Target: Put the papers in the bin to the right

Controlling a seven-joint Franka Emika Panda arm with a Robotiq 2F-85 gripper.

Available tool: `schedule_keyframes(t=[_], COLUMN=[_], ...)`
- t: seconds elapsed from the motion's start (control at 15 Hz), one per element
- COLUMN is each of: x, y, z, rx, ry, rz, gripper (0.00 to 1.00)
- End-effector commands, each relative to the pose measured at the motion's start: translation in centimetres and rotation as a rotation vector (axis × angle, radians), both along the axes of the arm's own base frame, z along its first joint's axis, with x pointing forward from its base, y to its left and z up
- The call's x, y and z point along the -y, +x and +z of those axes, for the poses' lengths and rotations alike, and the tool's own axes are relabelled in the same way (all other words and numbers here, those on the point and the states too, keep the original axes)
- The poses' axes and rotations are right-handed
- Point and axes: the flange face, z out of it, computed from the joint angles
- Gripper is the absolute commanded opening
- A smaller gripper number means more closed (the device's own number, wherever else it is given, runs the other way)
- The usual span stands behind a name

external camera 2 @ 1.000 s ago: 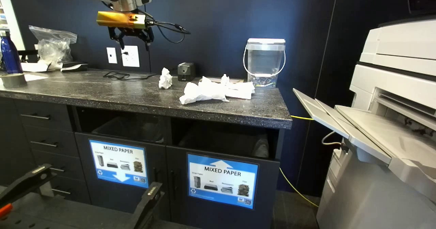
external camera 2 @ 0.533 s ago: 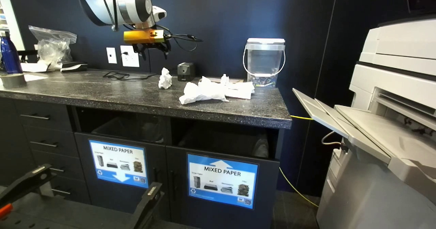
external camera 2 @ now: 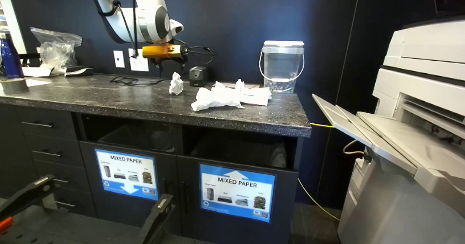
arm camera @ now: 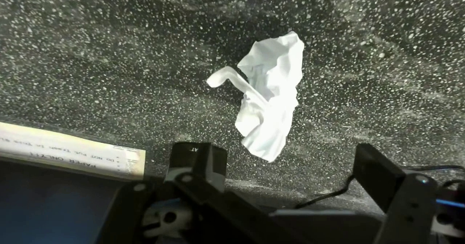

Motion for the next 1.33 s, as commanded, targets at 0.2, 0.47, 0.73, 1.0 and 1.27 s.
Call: schedule_keyframes(t=[0.2, 0.47, 0.73, 1.0, 1.27], x=[-0.1, 0.0, 0.3, 0.7, 0.9], y=[3.6, 4.5, 5.1, 5.5, 5.8], z=[-2.8, -4.7, -5.8, -6.3, -6.6], rx=[0.001, -0.019, -0.038, -0.047, -0.057], ry=[0.017, 0.018, 0.027, 0.033, 0.031], rz=[-0.014, -0.02, -0.024, -0.035, -0.036], gripper=[1.0, 1.0, 1.0, 1.0, 0.75])
